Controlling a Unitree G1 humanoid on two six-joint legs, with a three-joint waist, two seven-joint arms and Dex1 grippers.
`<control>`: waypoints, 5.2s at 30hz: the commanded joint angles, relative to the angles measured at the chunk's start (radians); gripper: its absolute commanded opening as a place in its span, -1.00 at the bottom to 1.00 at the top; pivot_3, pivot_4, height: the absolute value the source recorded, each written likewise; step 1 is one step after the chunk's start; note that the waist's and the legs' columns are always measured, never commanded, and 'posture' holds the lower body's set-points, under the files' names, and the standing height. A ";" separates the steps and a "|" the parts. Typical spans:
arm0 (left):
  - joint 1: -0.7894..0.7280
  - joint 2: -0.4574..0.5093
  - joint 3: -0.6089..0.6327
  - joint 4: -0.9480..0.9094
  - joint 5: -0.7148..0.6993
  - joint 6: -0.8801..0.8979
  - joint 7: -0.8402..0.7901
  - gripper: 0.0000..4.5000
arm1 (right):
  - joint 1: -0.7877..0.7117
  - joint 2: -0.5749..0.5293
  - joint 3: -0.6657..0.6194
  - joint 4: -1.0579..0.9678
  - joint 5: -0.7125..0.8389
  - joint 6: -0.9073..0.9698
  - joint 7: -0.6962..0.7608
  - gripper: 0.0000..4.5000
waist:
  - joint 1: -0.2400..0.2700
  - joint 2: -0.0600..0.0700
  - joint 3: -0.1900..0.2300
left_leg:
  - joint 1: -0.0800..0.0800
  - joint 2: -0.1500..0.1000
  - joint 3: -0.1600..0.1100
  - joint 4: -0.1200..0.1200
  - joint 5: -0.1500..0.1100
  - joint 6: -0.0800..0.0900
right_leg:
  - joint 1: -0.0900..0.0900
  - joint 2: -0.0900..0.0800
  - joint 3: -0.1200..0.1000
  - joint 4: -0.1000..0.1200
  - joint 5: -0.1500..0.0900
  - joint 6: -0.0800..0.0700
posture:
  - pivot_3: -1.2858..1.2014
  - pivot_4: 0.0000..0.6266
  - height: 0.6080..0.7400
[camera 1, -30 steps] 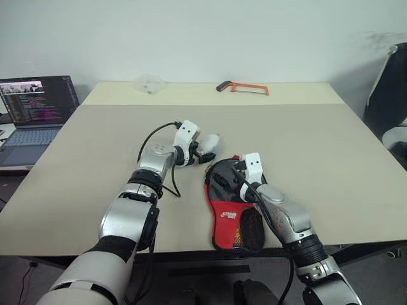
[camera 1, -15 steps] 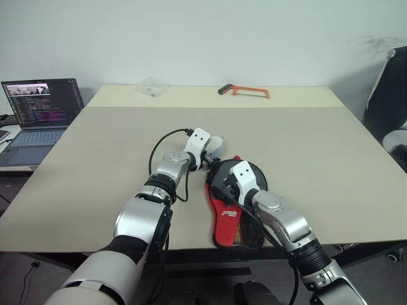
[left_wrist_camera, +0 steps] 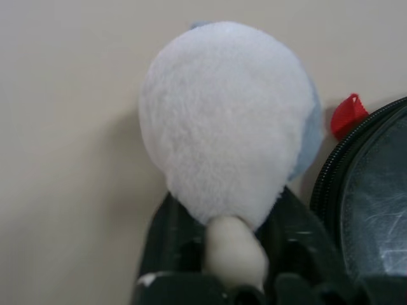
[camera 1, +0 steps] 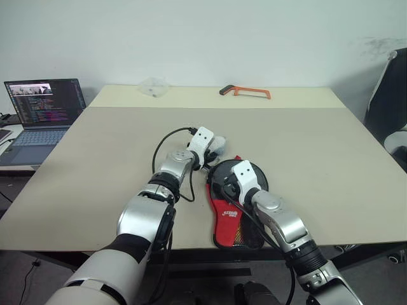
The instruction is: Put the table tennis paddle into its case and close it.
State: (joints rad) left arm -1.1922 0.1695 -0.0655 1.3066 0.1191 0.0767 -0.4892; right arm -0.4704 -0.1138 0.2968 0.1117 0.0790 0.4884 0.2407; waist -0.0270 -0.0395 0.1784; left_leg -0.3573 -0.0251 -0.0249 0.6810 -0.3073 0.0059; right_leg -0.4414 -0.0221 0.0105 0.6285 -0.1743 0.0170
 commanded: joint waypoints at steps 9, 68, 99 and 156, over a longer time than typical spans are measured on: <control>-0.085 -0.054 -0.140 0.019 0.199 -0.208 0.245 -0.87 | 0.054 -0.011 0.032 0.014 -0.038 0.103 0.072 1.00 | 0.000 0.000 -0.002 | 0.000 0.000 0.000 0.000 0.000 0.000 | 0.000 0.000 0.000 0.000 0.000 0.000 | 0.03 -0.52 1.00; -0.052 -0.294 -0.026 0.054 0.151 -0.552 -0.006 -0.87 | 0.101 -0.016 0.019 -0.088 -0.020 0.354 0.148 1.00 | 0.006 0.000 -0.007 | 0.011 -0.001 0.000 -0.001 0.000 0.000 | 0.012 0.002 -0.003 -0.003 -0.004 0.006 | 0.03 -0.52 1.00; -0.031 -0.082 -0.045 0.021 0.149 -0.521 -0.198 0.99 | 0.093 0.011 -0.002 -0.043 -0.006 0.342 0.157 1.00 | -0.005 0.001 -0.008 | 0.014 0.002 -0.001 -0.001 0.000 0.000 | 0.017 0.003 -0.003 -0.003 -0.005 0.007 | 0.03 -0.52 1.00; 0.457 -0.072 -0.143 -0.650 -0.173 0.121 -0.508 0.99 | -0.145 -0.324 -0.468 -0.243 0.227 0.641 0.017 1.00 | 0.023 0.010 -0.003 | -0.006 0.000 -0.014 -0.001 0.000 0.000 | 0.002 0.001 -0.018 -0.003 -0.005 0.001 | 0.03 -0.52 1.00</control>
State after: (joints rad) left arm -0.7558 0.1072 -0.1769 0.6634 -0.0677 0.1727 -1.0027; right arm -0.5938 -0.4416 -0.1648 -0.1323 0.3123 1.1556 0.2676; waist -0.0041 -0.0299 0.1752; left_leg -0.3627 -0.0251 -0.0391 0.6804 -0.3068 0.0064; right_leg -0.4392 -0.0209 -0.0071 0.6259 -0.1792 0.0180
